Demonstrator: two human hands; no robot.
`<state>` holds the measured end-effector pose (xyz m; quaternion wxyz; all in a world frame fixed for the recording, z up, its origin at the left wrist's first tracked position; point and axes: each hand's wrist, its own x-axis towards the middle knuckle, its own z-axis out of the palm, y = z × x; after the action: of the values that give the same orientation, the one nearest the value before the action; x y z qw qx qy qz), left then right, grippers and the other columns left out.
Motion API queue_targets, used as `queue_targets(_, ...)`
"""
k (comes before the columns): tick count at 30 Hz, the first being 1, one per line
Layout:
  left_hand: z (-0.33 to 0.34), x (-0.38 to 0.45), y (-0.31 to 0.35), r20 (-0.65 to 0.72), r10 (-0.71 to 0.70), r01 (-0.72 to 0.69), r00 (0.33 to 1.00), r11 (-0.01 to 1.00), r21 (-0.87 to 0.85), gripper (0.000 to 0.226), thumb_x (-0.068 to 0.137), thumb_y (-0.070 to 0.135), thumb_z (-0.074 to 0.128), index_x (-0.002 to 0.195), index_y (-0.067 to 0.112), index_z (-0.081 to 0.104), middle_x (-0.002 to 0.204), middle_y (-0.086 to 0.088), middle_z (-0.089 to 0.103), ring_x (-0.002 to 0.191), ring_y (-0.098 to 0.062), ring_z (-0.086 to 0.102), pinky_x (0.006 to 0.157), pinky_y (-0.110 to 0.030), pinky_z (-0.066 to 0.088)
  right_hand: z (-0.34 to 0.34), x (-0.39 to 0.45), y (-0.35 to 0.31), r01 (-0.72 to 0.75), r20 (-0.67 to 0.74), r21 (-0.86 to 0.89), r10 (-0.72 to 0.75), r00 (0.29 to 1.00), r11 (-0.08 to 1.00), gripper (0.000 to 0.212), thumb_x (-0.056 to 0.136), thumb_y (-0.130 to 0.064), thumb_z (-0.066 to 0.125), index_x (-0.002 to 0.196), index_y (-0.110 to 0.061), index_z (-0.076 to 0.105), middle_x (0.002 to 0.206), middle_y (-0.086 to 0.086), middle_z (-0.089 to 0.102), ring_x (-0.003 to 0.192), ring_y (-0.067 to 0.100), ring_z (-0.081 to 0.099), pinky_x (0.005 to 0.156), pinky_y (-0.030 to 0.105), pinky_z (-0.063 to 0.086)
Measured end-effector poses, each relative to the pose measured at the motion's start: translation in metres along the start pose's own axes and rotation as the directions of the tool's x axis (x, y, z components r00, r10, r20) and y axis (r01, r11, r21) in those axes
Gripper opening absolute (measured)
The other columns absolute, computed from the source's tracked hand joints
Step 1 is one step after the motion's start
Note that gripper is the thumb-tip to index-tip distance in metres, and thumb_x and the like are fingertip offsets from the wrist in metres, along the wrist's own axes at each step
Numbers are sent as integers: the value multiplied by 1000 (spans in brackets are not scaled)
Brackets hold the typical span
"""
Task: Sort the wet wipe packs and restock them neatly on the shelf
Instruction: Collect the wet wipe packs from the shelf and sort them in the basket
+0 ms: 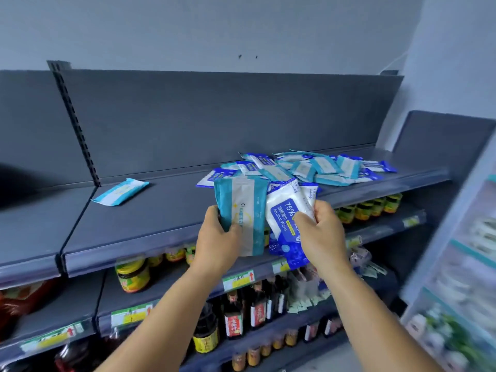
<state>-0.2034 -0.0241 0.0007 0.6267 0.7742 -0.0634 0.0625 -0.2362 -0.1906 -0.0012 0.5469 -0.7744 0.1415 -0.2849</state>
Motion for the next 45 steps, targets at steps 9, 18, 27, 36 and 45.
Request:
queue_targets(9,108,-98,12,392,42,-16,919,998,-67,25,89,5,55,102,26,51,99,8,65,92,-16,64,81,-37,54,-147,-85,45,-153,-328,16,150,933,988,20,72,-21,59,92,-22,60,84,-8,70,76,9,66,70,32,55)
queue_targets(18,233,-210,24,681,57,20,730,994,-104,29,91,3,50,111,24,49,104,6,64,88,-5,59,68,-15,47,-286,-167,88,-337,-568,101,332,753,936,15,78,-29,59,89,-19,59,83,2,70,80,28,69,72,46,57)
queue_targets(27,372,-357,30,820,-8,38,572,999,-17,22,95,9,52,110,23,44,98,7,59,84,-7,54,67,-19,44,-451,-251,150,-462,-629,128,432,647,878,25,89,-10,53,98,-32,55,89,-7,69,77,15,70,68,38,57)
queue_targets(36,503,-461,-8,887,-210,3,411,973,229,29,92,14,58,119,18,51,110,-4,61,103,-24,59,92,-42,51,-582,-313,248,-663,-608,156,600,520,732,13,86,-10,60,82,-18,50,80,4,63,69,19,62,68,29,53)
queue_targets(45,585,-503,-84,913,-329,-235,243,893,384,29,91,18,60,118,20,49,90,2,57,79,-17,55,64,-25,46,-609,-345,365,-833,-506,263,805,310,487,32,84,-2,62,111,-16,52,91,0,65,69,15,63,58,29,54)
